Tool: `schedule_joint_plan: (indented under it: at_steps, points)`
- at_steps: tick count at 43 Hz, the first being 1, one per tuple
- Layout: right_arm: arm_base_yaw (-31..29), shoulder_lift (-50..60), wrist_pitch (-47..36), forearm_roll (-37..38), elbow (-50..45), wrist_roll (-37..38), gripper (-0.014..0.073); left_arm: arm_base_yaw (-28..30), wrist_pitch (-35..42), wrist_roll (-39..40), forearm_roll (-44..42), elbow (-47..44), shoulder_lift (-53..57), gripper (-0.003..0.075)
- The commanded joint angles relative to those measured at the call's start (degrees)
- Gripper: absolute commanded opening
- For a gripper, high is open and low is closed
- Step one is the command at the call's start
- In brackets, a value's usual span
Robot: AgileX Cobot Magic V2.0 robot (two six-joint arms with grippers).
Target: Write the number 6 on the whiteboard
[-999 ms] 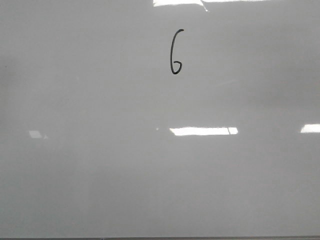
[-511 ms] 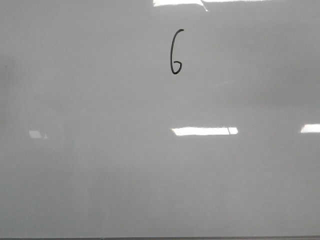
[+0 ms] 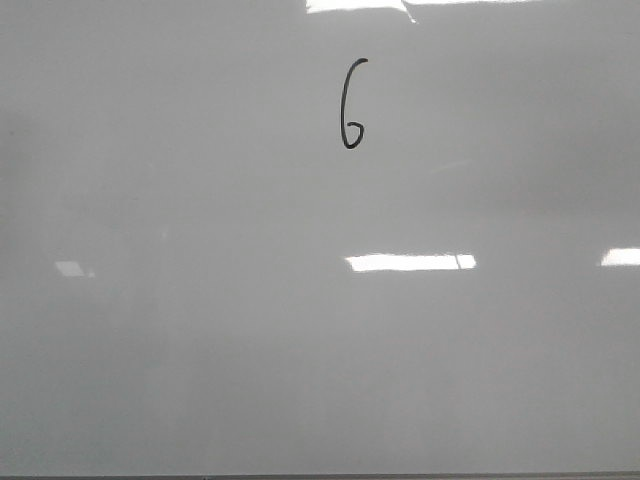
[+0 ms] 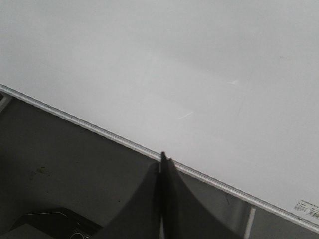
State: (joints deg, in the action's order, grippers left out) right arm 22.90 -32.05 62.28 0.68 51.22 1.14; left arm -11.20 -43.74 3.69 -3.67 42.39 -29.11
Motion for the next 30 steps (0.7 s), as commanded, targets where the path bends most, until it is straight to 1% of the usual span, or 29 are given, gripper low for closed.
schedule_joint_plan:
  at_steps: [1, 6, 10, 22, 30]
  points:
    - [-0.3, -0.2, -4.0, 0.9, 1.5, 0.0, -0.0068, 3.2, 12.0, -8.8, 5.9, -3.7, 3.9, -0.0020]
    - [-0.3, -0.2, -4.0, 0.9, 1.5, 0.0, -0.0068, 6.2, 20.1, -8.8, 5.2, -12.0, 9.3, -0.0020]
    - [-0.3, -0.2, -4.0, 0.9, 1.5, 0.0, -0.0068, 7.1, 26.5, -8.8, 4.4, -18.6, 13.0, -0.0020]
    - [-0.3, -0.2, -4.0, 0.9, 1.5, 0.0, -0.0068, 9.0, 40.0, -8.8, 5.9, -35.7, 23.6, -0.0020]
    - [-0.3, -0.2, -4.0, 0.9, 1.5, 0.0, -0.0068, 12.0, 42.5, -8.8, 6.5, -40.7, 29.2, -0.0020]
